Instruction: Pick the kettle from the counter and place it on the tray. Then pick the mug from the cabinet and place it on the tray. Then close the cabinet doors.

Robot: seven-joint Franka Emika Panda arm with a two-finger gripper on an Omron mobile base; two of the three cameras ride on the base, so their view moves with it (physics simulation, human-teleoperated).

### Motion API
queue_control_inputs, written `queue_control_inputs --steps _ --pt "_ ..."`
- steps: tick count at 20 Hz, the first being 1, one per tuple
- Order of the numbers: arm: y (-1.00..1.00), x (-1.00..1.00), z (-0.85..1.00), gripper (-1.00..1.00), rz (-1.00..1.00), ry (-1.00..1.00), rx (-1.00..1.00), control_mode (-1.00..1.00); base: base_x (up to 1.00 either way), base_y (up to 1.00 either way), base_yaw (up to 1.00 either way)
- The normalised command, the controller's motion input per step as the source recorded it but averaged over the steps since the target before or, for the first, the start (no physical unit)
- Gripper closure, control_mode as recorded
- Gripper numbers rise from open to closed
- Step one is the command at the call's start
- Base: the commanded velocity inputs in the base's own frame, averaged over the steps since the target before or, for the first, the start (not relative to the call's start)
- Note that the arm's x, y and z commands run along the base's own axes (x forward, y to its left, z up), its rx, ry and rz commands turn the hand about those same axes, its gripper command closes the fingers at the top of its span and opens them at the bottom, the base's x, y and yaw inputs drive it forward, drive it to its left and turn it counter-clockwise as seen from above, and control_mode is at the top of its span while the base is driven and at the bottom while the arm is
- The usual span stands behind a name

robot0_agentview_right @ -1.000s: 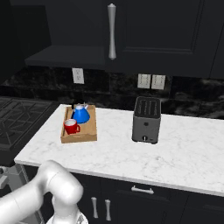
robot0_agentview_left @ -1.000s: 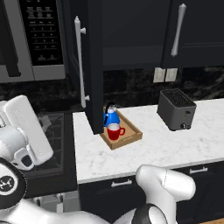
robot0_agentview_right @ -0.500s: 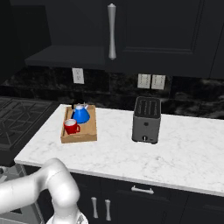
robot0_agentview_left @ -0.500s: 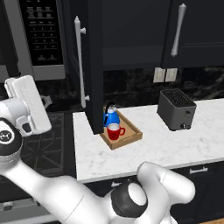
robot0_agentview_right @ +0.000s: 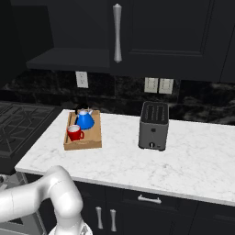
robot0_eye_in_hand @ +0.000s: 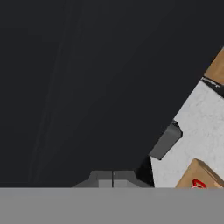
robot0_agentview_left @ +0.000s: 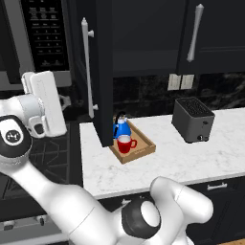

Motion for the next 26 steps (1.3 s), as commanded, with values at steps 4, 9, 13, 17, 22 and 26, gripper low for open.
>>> queue_control_inputs --steps 4,9,13,17,22,26 --pt "-0.95 0.16 0.34 1.0 0.03 -0.29 0.03 -1.0 0.0 0.0 0.0" --pt "-1.0 0.27 0.4 1.0 0.09 -0.25 0.0 -1.0 0.0 0.0 0.0" --pt "-1.0 0.13 0.42 1.0 0.09 -0.21 0.0 -1.0 0.0 0.0 0.0" --pt "-0.88 0.85 0.2 1.0 0.22 -0.12 0.09 -1.0 0.0 0.0 0.0" --pt "-0.53 1.0 0.22 1.0 0.39 -0.08 0.16 -1.0 0.0 0.0 0.0" --pt "-0.61 1.0 0.22 1.0 0.41 -0.03 0.15 -1.0 0.0 0.0 0.0"
